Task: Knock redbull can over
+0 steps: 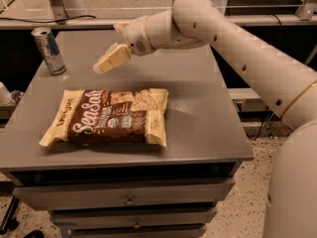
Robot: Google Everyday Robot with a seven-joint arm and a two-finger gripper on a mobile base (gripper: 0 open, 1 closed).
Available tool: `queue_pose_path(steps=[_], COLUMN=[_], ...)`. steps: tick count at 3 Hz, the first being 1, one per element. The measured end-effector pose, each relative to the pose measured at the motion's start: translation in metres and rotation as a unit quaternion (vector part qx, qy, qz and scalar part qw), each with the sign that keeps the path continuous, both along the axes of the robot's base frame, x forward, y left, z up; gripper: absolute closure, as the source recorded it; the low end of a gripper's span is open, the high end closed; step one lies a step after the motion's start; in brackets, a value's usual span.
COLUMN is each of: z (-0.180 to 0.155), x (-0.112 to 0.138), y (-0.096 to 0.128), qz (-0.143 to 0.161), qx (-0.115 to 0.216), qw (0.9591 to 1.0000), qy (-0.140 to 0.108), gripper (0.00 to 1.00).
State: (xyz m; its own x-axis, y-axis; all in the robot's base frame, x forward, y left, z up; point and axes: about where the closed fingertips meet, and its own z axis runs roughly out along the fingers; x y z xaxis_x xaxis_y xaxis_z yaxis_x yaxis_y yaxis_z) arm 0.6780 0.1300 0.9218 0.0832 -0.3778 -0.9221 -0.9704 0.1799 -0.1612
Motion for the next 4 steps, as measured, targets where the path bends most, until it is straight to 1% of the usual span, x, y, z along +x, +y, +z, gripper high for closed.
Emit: queue_pose_path(steps=[1, 2, 3, 4], z=[-0.004, -0.006, -0.01, -0.018], x=[0.02, 0.038, 0.058, 0.075], y=[0.049, 0.092, 0.128, 0.16], qz=[0.001, -0.011, -0.021, -0.023], qx=[0.027, 0.041, 0.056, 0.069], qw=[0.9996, 0.9991, 0.9982, 0.9972], qy=[0.001, -0.006, -0.002, 0.012], gripper=[0.0, 0.0, 0.0, 0.0])
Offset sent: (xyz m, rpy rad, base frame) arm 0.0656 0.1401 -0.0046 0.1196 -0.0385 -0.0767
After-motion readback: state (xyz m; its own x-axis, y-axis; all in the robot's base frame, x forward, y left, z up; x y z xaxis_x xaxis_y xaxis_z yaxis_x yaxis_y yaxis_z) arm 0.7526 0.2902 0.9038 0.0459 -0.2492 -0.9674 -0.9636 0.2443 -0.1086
